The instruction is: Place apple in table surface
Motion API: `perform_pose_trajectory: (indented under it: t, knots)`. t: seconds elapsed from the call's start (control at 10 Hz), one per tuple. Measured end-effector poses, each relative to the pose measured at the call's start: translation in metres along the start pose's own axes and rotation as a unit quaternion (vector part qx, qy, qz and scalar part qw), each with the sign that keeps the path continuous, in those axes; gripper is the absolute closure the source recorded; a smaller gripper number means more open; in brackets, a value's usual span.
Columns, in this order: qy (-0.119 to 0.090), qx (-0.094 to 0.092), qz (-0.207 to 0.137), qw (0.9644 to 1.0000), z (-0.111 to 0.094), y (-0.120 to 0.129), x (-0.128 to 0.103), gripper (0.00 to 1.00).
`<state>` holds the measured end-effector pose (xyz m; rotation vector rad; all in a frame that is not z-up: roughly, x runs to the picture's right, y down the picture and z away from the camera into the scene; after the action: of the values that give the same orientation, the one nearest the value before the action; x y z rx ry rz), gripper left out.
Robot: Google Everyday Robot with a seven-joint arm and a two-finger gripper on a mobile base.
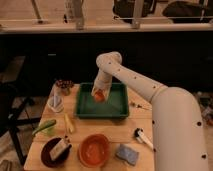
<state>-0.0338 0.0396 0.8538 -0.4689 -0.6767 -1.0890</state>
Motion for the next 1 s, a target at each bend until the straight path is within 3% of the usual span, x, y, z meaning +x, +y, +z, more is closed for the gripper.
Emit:
perform_pose_trajectory:
  t: [0.5, 1.0]
  knots:
    - [-0.018, 0.029, -0.018, 0.9992, -0.007, -0.001, -0.05, 0.82]
    - [-0.019, 0.03, -0.019, 0.9992, -0.007, -0.002, -0.052, 0.82]
